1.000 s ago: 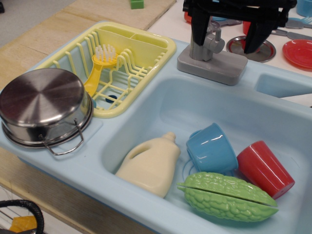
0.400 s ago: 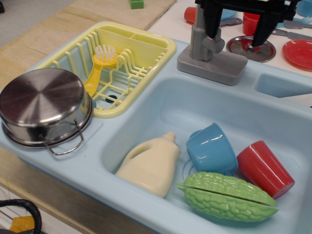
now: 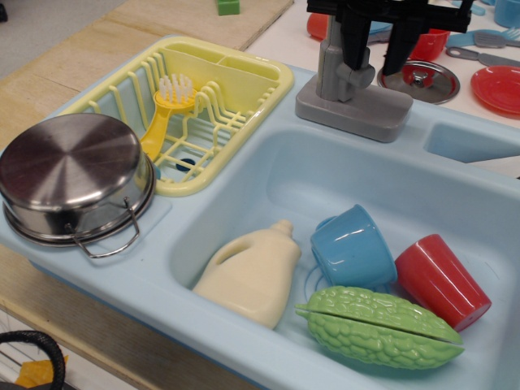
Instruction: Turn lever vertical to front
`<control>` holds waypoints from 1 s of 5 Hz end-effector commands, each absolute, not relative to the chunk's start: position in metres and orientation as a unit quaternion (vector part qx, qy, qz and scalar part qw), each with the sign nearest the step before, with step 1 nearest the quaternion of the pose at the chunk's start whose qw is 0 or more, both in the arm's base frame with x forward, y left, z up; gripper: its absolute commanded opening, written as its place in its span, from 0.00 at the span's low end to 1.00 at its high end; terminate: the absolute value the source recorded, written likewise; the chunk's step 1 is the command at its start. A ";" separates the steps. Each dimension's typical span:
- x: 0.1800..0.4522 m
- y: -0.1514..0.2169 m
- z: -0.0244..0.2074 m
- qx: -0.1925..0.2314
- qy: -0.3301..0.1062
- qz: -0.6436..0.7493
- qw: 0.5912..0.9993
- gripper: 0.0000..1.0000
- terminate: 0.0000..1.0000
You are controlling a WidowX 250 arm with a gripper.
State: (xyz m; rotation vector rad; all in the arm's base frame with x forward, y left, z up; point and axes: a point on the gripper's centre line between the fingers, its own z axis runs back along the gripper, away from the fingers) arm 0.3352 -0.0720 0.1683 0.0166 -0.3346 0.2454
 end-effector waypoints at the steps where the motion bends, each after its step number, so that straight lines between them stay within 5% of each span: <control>1: 0.336 -0.069 0.171 -0.003 -0.178 0.132 0.975 0.00 0.00; 5: 0.279 -0.049 0.159 -0.009 -0.164 0.243 0.956 0.00 0.00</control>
